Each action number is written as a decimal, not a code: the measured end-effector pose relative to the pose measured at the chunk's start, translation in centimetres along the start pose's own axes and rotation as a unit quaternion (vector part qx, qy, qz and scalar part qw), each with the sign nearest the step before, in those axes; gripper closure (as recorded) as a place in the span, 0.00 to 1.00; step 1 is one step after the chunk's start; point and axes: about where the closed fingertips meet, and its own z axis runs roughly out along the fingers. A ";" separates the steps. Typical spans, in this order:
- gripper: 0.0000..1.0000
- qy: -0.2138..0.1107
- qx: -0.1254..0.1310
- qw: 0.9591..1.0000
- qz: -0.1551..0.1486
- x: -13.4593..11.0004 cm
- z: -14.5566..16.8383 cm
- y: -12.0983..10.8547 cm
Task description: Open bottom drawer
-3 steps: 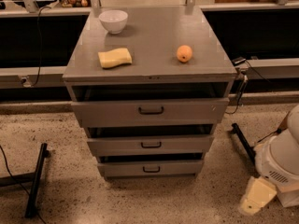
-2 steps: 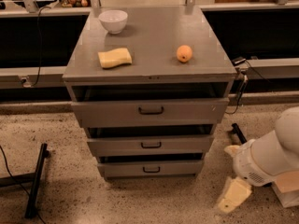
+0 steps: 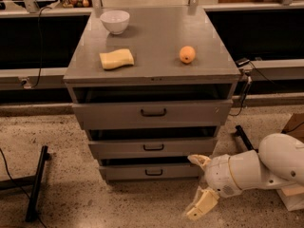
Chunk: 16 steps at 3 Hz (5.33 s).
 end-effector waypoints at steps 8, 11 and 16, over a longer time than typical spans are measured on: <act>0.00 0.015 0.170 0.982 -0.087 14.8 11.7 -18.9; 0.00 0.103 0.144 0.979 -0.097 18.7 16.6 -20.4; 0.00 0.097 0.080 0.986 -0.106 33.0 25.8 -27.7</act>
Offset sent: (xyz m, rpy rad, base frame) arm 0.0810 -0.0358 -0.0852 -0.0837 -0.2114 -0.1291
